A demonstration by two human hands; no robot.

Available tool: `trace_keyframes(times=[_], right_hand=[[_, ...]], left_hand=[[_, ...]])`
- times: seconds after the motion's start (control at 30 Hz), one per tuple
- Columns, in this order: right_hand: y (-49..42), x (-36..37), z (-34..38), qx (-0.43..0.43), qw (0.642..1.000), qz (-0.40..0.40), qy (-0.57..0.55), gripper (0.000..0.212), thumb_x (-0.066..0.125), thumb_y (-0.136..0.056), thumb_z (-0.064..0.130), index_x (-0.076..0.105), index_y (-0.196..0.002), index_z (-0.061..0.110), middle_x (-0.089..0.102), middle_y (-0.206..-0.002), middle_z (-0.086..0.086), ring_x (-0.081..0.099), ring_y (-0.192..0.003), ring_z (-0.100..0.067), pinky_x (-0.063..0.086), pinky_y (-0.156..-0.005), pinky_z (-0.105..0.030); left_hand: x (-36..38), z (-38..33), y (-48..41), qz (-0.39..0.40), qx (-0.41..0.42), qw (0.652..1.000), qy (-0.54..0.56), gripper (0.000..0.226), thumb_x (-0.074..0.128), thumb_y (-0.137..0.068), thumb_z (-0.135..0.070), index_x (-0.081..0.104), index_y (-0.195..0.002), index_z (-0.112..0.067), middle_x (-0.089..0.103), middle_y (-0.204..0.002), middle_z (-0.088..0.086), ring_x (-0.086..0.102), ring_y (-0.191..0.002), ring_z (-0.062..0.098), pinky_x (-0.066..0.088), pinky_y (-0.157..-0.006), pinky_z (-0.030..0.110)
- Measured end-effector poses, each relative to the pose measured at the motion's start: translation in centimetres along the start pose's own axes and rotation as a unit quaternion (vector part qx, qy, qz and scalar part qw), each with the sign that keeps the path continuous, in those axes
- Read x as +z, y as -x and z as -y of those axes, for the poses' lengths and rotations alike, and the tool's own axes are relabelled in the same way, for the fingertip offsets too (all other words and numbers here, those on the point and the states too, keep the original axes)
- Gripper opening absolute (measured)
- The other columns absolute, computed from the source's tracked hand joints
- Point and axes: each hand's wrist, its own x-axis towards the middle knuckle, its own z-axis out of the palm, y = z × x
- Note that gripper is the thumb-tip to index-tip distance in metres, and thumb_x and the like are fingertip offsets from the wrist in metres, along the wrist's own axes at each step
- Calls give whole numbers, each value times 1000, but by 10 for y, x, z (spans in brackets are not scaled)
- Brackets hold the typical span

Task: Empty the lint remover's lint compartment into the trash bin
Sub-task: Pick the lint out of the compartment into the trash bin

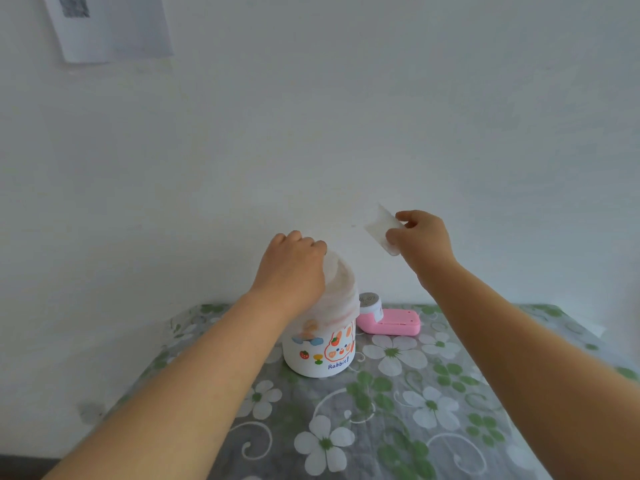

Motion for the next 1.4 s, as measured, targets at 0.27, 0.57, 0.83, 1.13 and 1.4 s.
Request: trace_keyframes(times=[0.27, 0.57, 0.83, 1.13, 1.4], right_hand=[[3, 13, -5, 46, 994, 82, -51, 31, 54, -90, 1, 61, -120, 1, 67, -109, -16, 68, -96, -35, 58, -88, -44], [11, 34, -9, 158, 968, 189, -47, 27, 49, -100, 25, 56, -114, 3, 66, -117, -21, 67, -103, -36, 58, -86, -45], [13, 47, -6, 171, 966, 189, -48, 19, 46, -101, 21, 53, -111, 6, 63, -101, -15, 65, -74, -26, 57, -64, -37], [10, 64, 1, 167, 968, 178, -65, 21, 49, -100, 19, 52, -113, 2, 63, -122, -24, 69, -79, -35, 61, -79, -44], [18, 115, 17, 151, 966, 190, -87, 31, 49, -100, 21, 50, -123, 1, 57, -126, -20, 69, -93, -41, 59, -88, -47]], left_hand=[[10, 14, 5, 33, -65, 997, 30, 36, 35, -97, -32, 57, -118, -14, 66, -112, 4, 54, -103, 25, 42, -85, 37], [6, 22, 6, 136, -298, 945, 16, 65, 19, -95, -57, 40, -128, -5, 61, -115, 15, 58, -102, 34, 36, -64, 35], [12, 19, 10, 175, -331, 919, 123, 75, 19, -93, -63, 33, -139, -5, 60, -122, 16, 60, -103, 34, 44, -69, 37], [16, 40, 12, 151, -370, 902, 163, 72, 26, -92, -61, 32, -136, -3, 61, -118, 18, 64, -97, 37, 54, -80, 44], [26, 94, 14, 102, -466, 848, 233, 68, 35, -89, -59, 32, -128, -3, 63, -113, 19, 65, -94, 40, 54, -81, 45]])
